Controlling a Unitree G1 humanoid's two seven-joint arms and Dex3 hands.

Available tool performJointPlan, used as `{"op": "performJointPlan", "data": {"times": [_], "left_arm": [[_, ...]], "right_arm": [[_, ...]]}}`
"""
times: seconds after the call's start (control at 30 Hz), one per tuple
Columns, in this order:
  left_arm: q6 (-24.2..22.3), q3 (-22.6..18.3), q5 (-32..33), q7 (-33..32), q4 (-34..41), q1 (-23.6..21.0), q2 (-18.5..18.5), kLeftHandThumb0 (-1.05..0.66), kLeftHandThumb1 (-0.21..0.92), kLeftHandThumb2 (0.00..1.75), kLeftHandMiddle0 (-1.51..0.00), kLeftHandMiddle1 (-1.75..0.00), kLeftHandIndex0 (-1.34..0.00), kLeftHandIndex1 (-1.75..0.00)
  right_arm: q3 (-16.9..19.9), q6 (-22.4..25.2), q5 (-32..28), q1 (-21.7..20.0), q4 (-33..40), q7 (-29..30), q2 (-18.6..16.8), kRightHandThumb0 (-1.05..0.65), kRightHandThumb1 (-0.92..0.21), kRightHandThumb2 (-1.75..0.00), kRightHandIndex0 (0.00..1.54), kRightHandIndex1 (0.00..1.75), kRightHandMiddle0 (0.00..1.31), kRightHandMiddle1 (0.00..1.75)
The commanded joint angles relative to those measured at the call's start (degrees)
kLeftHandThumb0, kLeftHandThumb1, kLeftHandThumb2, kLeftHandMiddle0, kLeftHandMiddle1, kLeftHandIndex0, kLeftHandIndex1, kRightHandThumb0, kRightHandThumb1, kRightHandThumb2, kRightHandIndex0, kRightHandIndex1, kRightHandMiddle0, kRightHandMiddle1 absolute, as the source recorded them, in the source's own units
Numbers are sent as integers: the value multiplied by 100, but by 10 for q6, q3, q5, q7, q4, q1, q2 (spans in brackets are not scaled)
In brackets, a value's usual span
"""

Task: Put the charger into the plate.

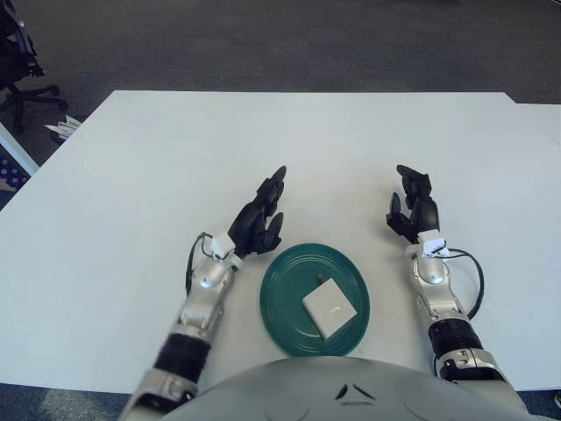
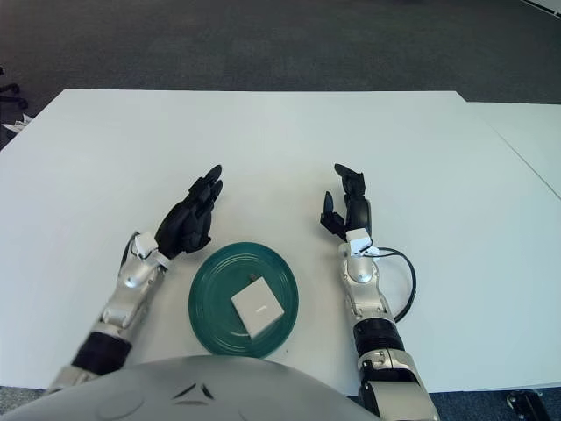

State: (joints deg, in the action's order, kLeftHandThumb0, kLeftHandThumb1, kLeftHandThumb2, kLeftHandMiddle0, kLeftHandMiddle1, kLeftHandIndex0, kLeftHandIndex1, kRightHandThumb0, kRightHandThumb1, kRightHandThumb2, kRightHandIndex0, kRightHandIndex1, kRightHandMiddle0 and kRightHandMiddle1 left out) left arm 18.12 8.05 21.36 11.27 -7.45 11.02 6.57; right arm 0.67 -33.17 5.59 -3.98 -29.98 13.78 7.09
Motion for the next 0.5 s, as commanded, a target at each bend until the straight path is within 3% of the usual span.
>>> {"op": "performJointPlan", "data": {"times": [0.0,0.07,0.17,0.3,0.47], "left_arm": [[-18,-42,41,-21,-9,27,39,-105,92,98,-1,0,-10,-30],[-22,-52,52,-14,-9,29,28,-105,92,100,-2,0,-6,-50],[-9,-57,54,-10,-21,32,35,-105,92,101,-3,0,-3,-60],[6,-61,57,-13,-36,33,50,-105,92,100,-6,-1,-4,-65],[33,-89,99,15,-133,23,79,-105,92,95,-14,-4,-3,-67]], "right_arm": [[-15,-10,13,93,-88,-3,-29,-68,-92,-80,41,0,0,79],[-16,-11,13,93,-88,-5,-29,-68,-92,-79,42,1,0,79],[-17,-10,15,94,-88,-8,-26,-68,-92,-79,42,1,0,79],[-19,-7,18,95,-87,-10,-23,-69,-92,-81,42,0,0,79],[-17,-1,17,92,-92,-13,-18,-69,-92,-84,41,0,0,77]]}}
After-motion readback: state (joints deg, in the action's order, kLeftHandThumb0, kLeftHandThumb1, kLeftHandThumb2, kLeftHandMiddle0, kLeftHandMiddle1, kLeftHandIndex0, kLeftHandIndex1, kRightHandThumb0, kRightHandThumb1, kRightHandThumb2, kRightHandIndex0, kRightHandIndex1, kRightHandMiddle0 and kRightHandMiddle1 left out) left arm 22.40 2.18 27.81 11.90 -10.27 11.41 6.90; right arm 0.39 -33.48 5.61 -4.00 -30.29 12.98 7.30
